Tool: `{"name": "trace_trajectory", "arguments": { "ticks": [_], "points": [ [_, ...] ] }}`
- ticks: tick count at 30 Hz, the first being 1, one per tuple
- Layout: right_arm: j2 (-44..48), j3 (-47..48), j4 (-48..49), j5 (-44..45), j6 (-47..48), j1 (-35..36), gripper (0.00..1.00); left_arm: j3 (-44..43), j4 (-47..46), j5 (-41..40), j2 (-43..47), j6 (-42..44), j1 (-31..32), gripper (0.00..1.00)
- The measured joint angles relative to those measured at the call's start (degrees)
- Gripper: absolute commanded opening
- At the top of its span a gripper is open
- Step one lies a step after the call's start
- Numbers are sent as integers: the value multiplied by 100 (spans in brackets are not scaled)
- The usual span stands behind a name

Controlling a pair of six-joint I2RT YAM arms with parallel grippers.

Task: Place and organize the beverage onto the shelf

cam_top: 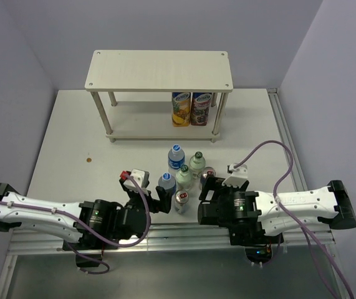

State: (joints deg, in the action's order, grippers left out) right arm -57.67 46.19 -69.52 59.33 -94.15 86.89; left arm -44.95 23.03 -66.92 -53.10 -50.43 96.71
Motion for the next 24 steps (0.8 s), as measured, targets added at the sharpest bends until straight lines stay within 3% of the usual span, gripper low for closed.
{"name": "trace_trajectory", "arguments": {
  "ticks": [7,13,24],
  "points": [
    [-225,-1058,1445,-221,162,-4,100,417,-391,13,20,90,236,99],
    [-1005,-1237,2551,-181,400,-308,100,1032,-907,133,605,326,260,99],
    [-2149,-1272,3342,140,673,-1276,100,1143,-975,197,625,164,264,99]
  ]
}}
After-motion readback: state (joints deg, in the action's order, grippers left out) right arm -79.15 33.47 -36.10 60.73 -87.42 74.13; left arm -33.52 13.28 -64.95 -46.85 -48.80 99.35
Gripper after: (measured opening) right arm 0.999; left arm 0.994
